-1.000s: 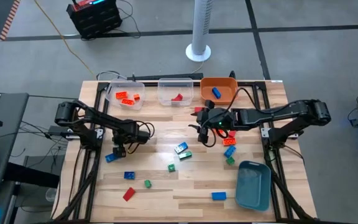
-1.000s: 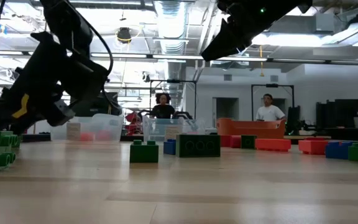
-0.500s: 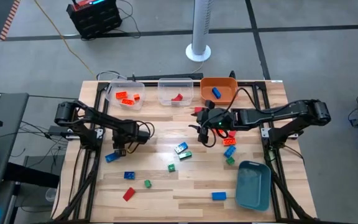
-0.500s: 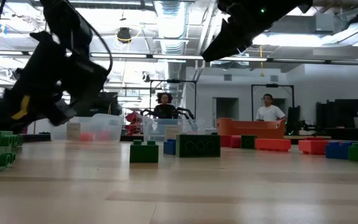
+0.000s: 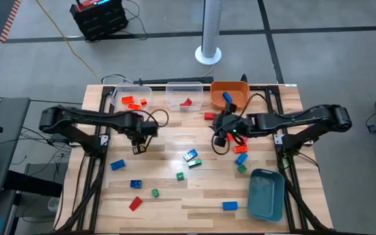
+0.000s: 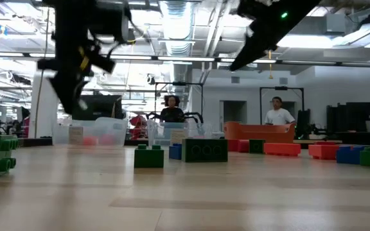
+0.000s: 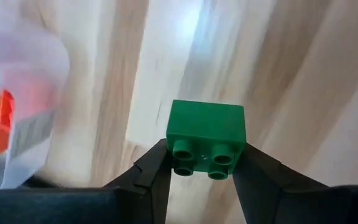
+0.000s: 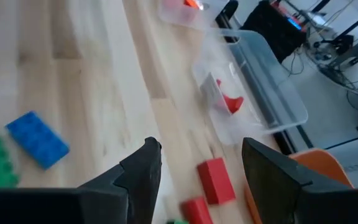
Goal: Sort blocks
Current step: Put the green game piece into the blue bin
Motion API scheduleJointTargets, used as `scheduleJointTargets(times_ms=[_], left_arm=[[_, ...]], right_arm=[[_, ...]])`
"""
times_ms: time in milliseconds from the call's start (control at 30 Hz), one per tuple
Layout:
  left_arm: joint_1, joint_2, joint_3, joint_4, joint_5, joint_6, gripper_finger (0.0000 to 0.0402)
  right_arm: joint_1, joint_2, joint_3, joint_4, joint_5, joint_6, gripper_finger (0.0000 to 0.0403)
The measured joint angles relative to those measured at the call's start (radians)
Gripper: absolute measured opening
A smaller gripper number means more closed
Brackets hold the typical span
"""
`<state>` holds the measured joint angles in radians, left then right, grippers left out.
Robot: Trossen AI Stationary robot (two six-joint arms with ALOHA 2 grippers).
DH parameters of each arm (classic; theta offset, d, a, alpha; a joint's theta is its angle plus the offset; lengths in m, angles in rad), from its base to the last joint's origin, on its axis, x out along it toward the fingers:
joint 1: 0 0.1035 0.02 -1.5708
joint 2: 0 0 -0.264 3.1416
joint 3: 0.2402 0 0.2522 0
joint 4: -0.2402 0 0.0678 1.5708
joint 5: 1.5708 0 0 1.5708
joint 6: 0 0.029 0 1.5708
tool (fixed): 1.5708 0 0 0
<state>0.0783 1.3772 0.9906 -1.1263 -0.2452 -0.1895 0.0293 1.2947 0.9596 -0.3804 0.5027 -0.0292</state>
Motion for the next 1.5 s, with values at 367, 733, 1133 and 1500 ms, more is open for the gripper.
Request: scheduleJointTargets(times_ms=[367, 733, 1133, 1500], left_arm=[[-0.042, -0.212, 0.062, 0.136, 0.070, -0.063, 0.0138], [-0.038, -0.180, 0.061, 0.228, 0.073, 0.026, 0.0139], [-0.002, -0.098, 0.052, 0.740, -0.099, 0.440, 0.0139], [0.205, -0.102, 0.055, 0.970, 0.291, -0.101, 0.0140]], right_arm=[[0.082, -0.274, 0.000, -0.173, 0.024, 0.099, 0.0215], [0.112, -0.305, -0.002, -0.264, 0.063, 0.155, 0.0215], [-0.120, -0.309, -0.127, 0.134, 0.028, -0.170, 0.0214], [-0.492, -0.244, 0.156, 0.103, -0.503, 0.153, 0.0214]])
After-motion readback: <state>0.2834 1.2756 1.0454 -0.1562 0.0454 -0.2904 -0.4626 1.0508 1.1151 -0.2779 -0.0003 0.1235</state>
